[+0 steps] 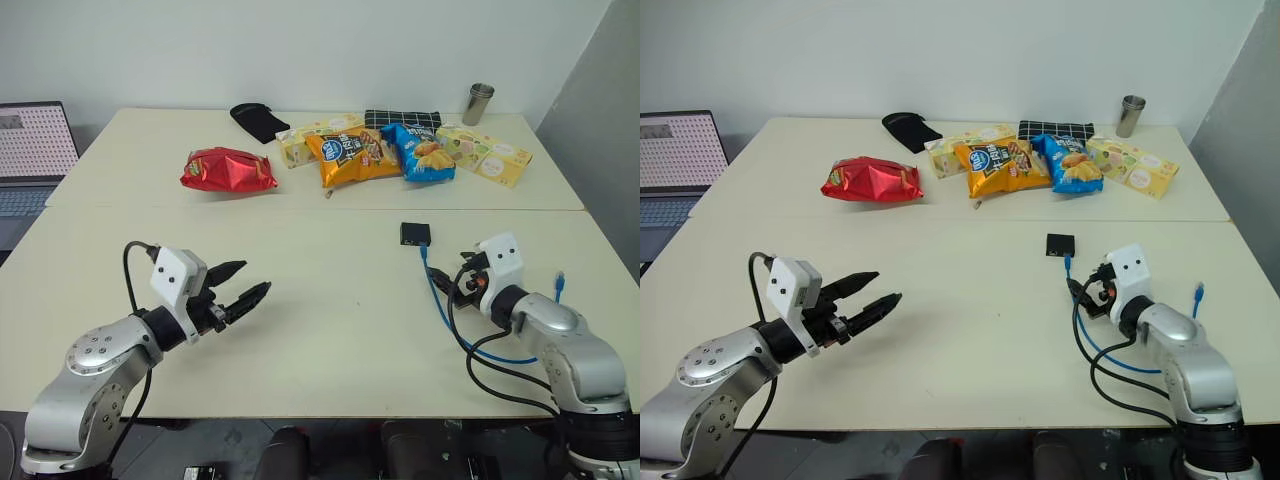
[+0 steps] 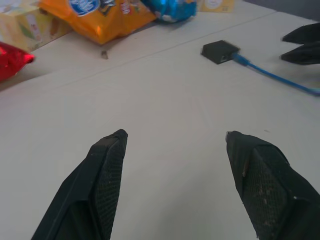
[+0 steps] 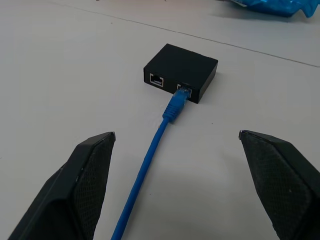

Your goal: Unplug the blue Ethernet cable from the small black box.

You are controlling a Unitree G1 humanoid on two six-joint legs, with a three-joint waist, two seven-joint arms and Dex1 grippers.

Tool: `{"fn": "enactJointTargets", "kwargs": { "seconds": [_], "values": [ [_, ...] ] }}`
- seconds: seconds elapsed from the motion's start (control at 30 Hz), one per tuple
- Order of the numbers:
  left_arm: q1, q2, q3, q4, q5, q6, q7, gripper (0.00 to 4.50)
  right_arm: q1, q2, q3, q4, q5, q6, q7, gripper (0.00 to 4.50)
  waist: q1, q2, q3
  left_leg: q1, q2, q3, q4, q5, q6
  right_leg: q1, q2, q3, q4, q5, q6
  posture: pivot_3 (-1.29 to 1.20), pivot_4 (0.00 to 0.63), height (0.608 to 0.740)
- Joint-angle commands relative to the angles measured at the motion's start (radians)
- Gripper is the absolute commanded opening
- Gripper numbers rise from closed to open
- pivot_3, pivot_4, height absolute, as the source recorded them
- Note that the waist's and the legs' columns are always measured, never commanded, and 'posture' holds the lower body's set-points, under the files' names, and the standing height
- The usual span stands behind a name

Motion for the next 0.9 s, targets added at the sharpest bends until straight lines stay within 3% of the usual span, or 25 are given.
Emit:
{"fn": "enactJointTargets", "kwargs": {
  "seconds": [0.03,0.23,0.6,0.7,0.9],
  "values": [
    [-0.021,0.047,-0.04,-0.055,-0.062,0.011,-0.105,3.35,-0.037,0.051,0.016,-0.011,-0.046,-0.008,-0.086,4.21,-0.001,0.001,0.0,0.0,0.0,0.0,0.0,0.0,0.0,0.0,0.0,0.0,0.0,0.0,0.0,0.0,0.15,0.74],
    [-0.122,0.062,-0.13,0.014,-0.06,0.013,-0.192,3.35,-0.081,0.185,0.073,0.141,-0.152,-0.127,-0.218,4.21,-0.002,0.001,0.001,0.0,-0.001,0.0,0.0,0.0,0.0,0.0,0.003,0.0,0.0,0.0,0.0,0.0,0.15,0.74],
    [-0.178,0.076,-0.201,0.068,-0.007,-0.026,-0.274,3.35,-0.145,0.314,0.085,0.305,-0.243,-0.196,-0.34,4.21,-0.003,0.002,0.001,-0.001,0.001,0.005,-0.001,0.0,0.0,-0.004,0.004,0.004,0.001,0.0,0.0,0.0,0.15,0.74],
    [-0.182,0.063,-0.207,0.085,0.017,-0.051,-0.272,3.36,-0.15,0.328,0.082,0.313,-0.257,-0.178,-0.365,3.71,-0.003,0.002,0.001,-0.001,0.001,0.005,-0.001,0.0,0.0,-0.004,0.004,0.004,0.001,0.0,0.0,0.0,0.15,0.74],
    [-0.201,0.015,-0.202,0.121,0.048,-0.083,-0.218,3.36,-0.153,0.322,0.084,0.319,-0.269,-0.177,-0.362,2.16,-0.001,0.001,0.001,-0.001,0.0,0.005,-0.001,0.0,0.0,-0.004,0.003,0.004,0.001,0.0,0.0,0.0,0.15,0.74]
  ]
}}
